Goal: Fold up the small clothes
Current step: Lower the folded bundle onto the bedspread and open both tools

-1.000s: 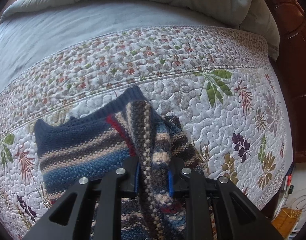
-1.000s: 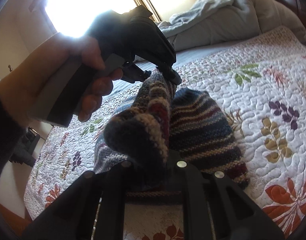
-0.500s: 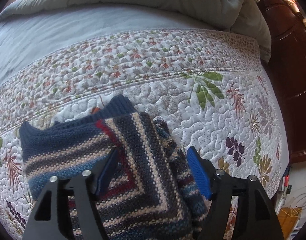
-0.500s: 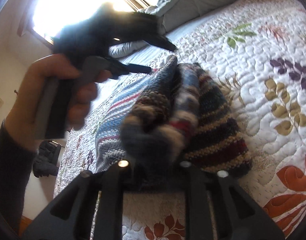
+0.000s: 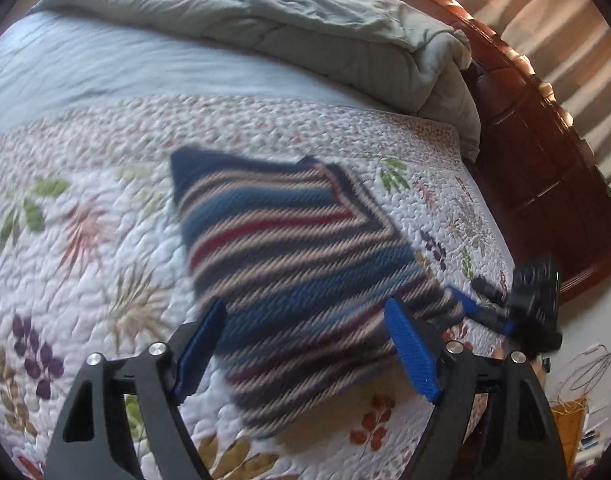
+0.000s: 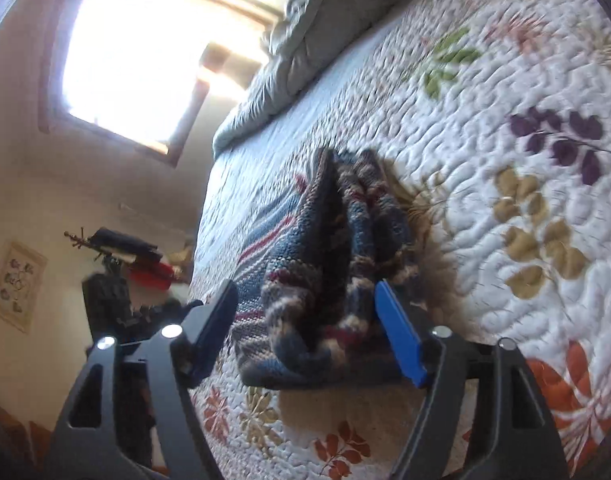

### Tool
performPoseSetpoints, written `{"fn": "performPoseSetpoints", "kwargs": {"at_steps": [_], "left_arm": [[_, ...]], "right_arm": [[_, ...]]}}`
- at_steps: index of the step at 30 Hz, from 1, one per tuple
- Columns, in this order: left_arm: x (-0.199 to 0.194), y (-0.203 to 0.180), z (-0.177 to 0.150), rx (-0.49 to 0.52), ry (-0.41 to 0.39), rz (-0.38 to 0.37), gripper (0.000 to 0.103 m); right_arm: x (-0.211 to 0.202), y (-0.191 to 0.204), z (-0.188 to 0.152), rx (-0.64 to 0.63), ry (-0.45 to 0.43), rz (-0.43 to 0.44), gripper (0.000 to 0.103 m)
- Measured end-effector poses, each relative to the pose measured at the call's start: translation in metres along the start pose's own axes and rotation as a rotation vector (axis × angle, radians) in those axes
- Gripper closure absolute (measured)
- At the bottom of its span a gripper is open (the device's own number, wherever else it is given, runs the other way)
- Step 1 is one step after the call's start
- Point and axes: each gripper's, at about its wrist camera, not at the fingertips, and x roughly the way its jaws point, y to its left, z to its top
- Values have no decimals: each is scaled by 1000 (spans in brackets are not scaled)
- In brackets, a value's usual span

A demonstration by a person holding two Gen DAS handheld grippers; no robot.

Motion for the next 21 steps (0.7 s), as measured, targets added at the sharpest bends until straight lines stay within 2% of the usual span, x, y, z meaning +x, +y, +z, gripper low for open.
{"fn": "performPoseSetpoints", "kwargs": {"at_steps": [2, 5, 9, 12, 13, 14, 15, 16, 17, 21], "left_arm": [[-1, 13, -12, -28, 3, -17, 21], [5, 24, -31, -60, 22, -50, 21], [19, 32, -45, -69, 48, -84, 21], [21, 34, -47, -81, 36, -125, 21], [21, 34, -46, -85, 29, -140, 21], [22, 33, -45, -88, 24, -147, 21], [22, 32, -44, -91, 19, -154, 21], [23, 31, -43, -92, 17, -158, 21], [23, 31, -43, -92, 14, -160, 21], [20, 26, -42, -82, 1, -180, 21]], "right_arm": [[17, -3, 12, 36, 85, -30, 19], [43, -3, 24, 56, 220, -69, 17], [69, 6, 39, 35, 323, -86, 15], [81, 16, 49, 10, 333, -82, 15], [85, 19, 52, -2, 326, -82, 20], [89, 21, 55, -18, 323, -88, 44], [92, 26, 57, -41, 323, -91, 62], [92, 31, 57, -61, 326, -94, 74], [88, 42, 57, -113, 304, -110, 79], [52, 78, 56, -261, 177, -146, 84]]}}
